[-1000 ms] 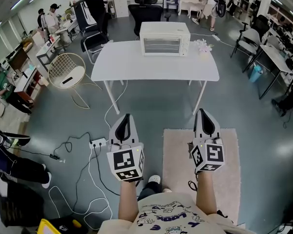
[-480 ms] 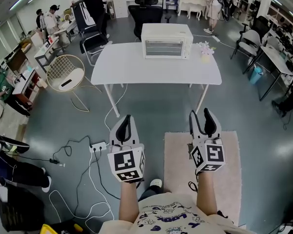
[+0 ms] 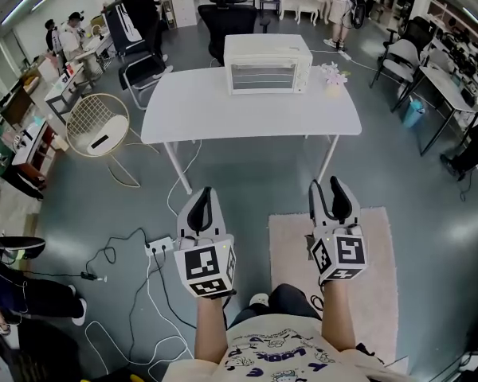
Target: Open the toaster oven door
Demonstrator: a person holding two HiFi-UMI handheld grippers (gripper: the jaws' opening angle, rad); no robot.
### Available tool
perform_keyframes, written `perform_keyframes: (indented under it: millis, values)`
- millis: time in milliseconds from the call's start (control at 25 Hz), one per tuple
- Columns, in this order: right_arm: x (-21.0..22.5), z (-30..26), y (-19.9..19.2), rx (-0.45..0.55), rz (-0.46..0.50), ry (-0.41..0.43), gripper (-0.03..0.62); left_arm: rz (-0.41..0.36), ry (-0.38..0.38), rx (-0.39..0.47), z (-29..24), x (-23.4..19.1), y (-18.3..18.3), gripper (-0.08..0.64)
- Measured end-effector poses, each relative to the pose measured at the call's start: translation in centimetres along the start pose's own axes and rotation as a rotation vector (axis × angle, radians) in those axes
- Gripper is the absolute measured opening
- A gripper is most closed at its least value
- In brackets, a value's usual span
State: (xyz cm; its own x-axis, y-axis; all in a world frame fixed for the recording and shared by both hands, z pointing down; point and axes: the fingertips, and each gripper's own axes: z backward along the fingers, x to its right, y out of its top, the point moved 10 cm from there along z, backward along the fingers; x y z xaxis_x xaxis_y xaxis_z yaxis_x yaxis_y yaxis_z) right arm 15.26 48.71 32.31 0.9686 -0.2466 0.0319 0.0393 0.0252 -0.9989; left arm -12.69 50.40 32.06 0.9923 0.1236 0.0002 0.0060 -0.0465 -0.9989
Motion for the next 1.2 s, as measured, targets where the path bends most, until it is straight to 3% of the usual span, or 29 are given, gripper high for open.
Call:
perform_keyframes:
  millis: [560, 800, 1200]
  values:
    - [1.8, -6.4, -1.1, -0.027, 0.013, -0.007, 0.175, -0.001, 0.006, -0.01, -6.6, -1.1, -0.5, 0.005]
    - [4.2, -12.8, -1.3, -0.023, 0.014, 0.039, 0.175, 0.001, 0.042, -0.014, -12.3, -0.7, -0.4, 0.005]
    - [9.3, -25.3, 1.2, 0.006, 0.022, 0.098, 0.175, -0.013, 0.091, 0.01, -23.9, 0.3, 2.8, 0.005]
